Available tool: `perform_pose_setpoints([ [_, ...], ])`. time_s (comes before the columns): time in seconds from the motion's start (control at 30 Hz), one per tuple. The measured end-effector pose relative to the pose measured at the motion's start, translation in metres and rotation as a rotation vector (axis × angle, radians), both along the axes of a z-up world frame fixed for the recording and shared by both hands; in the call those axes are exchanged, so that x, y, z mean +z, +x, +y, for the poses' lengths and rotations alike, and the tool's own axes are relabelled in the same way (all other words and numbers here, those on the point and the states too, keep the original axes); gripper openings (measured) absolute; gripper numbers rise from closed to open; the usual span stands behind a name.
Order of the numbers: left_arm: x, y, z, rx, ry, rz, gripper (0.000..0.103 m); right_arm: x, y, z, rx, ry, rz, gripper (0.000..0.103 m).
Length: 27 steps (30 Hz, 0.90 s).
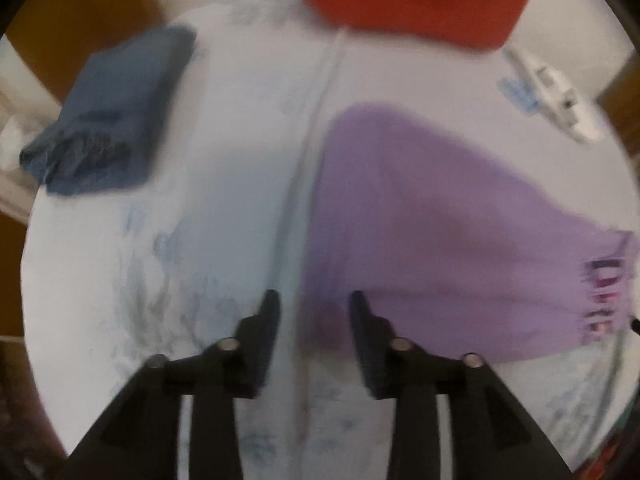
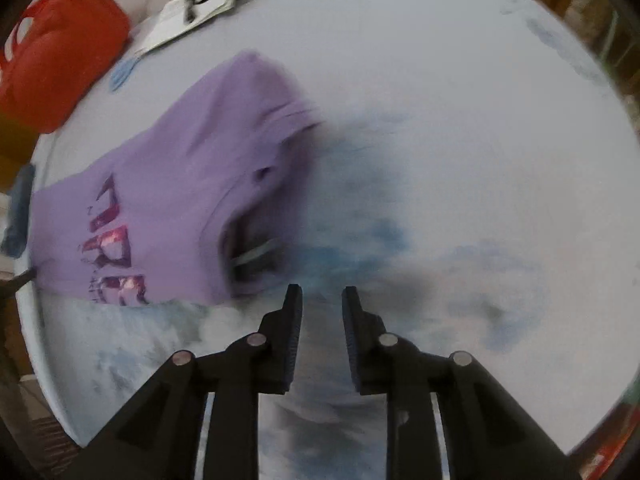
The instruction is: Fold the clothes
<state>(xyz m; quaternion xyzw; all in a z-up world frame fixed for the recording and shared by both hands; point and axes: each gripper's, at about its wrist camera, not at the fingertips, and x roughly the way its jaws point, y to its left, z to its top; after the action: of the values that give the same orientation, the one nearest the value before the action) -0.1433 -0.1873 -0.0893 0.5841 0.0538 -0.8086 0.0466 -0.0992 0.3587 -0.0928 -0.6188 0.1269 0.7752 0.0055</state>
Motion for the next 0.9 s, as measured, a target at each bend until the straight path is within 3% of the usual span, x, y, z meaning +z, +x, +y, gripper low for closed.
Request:
perform_pose_setpoints([
  [0.03,0.01,-0.003,0.003,-0.008,-0.003,0.034,0.074,0.011,-0.002,0.004,-0.011,-0.044,0.045,0.023],
  [0.07,0.017,-0.009,0.006,-0.013,-0.015,0.063,0.085,0.02,-0.009,0.005,-0.013,-0.061,0.078,0.033],
  [0.1,0.022,-0.016,0.009,-0.017,-0.027,0.085,0.085,0.029,-0.016,0.006,-0.013,-0.074,0.11,0.054],
  [0.13,0.025,-0.024,0.012,-0.02,-0.03,0.098,0.085,0.035,-0.027,0.004,-0.011,-0.082,0.138,0.068],
  [0.17,0.024,-0.033,0.015,-0.021,-0.021,0.097,0.085,0.04,-0.038,0.002,-0.008,-0.09,0.166,0.093],
  [0.2,0.024,-0.043,0.018,-0.022,-0.013,0.097,0.085,0.042,-0.047,0.0,-0.01,-0.087,0.181,0.1],
  [0.3,0.011,-0.064,0.024,-0.028,0.002,0.083,0.082,0.038,-0.076,-0.006,-0.006,-0.104,0.181,0.1],
  [0.33,0.003,-0.069,0.025,-0.031,0.006,0.065,0.066,0.033,-0.084,-0.009,0.005,-0.111,0.167,0.1],
  [0.37,-0.004,-0.075,0.025,-0.034,0.01,0.046,0.04,0.028,-0.092,-0.013,0.018,-0.118,0.152,0.094],
  [0.4,-0.012,-0.081,0.026,-0.035,0.015,0.02,0.029,0.021,-0.098,-0.016,0.032,-0.108,0.132,0.057],
  [0.43,-0.02,-0.086,0.025,-0.028,0.014,-0.003,0.009,0.015,-0.104,-0.019,0.046,-0.094,0.112,0.03],
  [0.47,-0.026,-0.089,0.024,-0.016,-0.001,-0.012,0.002,0.007,-0.109,-0.019,0.05,-0.094,0.089,0.007],
  [0.57,-0.041,-0.095,0.018,0.024,-0.038,-0.035,0.001,-0.01,-0.113,-0.003,-0.002,-0.021,0.056,0.007],
  [0.7,-0.031,-0.089,0.015,0.056,-0.005,-0.029,0.006,-0.007,-0.104,0.023,-0.101,0.054,0.09,0.008],
  [0.77,-0.015,-0.078,0.021,0.048,0.0,0.011,0.034,0.004,-0.094,0.024,-0.083,0.041,0.127,0.008],
  [0.83,0.006,-0.058,0.033,0.064,-0.023,0.055,0.055,0.019,-0.08,0.02,-0.033,0.003,0.167,0.008],
  [0.9,0.022,-0.034,0.051,0.092,-0.024,0.075,0.063,0.033,-0.069,0.013,0.048,-0.015,0.199,0.008],
])
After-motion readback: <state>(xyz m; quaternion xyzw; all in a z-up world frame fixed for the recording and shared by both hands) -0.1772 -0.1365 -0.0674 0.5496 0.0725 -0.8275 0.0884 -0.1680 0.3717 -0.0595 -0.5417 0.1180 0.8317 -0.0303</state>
